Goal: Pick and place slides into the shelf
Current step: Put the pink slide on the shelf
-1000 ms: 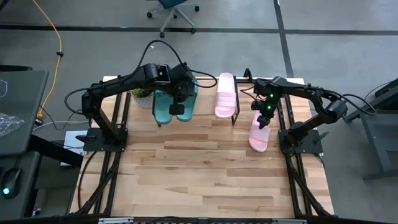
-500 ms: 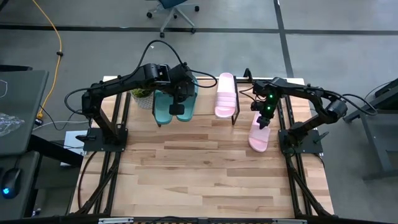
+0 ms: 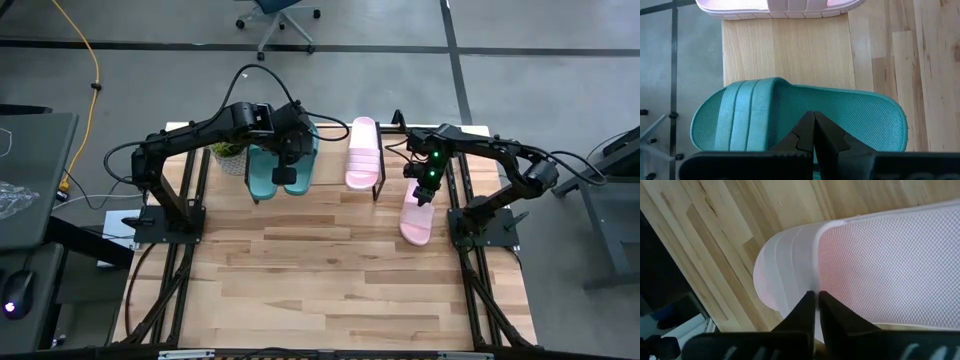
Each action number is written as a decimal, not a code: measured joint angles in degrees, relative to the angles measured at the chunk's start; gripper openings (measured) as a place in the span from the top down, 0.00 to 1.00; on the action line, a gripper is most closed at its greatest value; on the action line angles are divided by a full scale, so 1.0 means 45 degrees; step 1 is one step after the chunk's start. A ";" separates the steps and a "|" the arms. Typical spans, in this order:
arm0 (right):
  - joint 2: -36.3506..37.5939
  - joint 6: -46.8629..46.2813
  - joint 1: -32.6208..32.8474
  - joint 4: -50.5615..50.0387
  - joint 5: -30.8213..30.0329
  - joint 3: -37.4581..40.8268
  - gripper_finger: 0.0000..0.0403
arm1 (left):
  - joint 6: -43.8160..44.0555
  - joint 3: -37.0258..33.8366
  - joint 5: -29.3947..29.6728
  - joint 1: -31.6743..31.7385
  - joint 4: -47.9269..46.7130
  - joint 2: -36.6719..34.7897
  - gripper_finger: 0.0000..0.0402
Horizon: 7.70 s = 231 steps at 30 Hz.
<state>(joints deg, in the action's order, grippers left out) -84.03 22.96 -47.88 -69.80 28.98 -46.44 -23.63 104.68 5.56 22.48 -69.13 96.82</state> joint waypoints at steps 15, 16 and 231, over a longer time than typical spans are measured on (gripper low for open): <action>-0.0005 0.0021 -0.0005 0.0388 0.0527 0.0010 0.72 | 0.0076 0.0000 0.0000 0.0000 -0.0258 0.0000 1.00; -0.0005 0.0104 -0.0001 0.0391 0.0611 0.0010 0.72 | 0.0081 0.0000 0.0000 0.0000 -0.0281 0.0000 1.00; -0.9062 -0.1695 0.3133 -0.3018 0.2733 -1.9098 0.72 | -0.0310 -0.1967 -0.2439 0.0418 0.1391 -0.0857 1.00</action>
<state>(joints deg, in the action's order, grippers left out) -124.81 15.33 -33.78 -83.38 41.28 -132.38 -25.03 95.83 -5.41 24.36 -62.87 92.96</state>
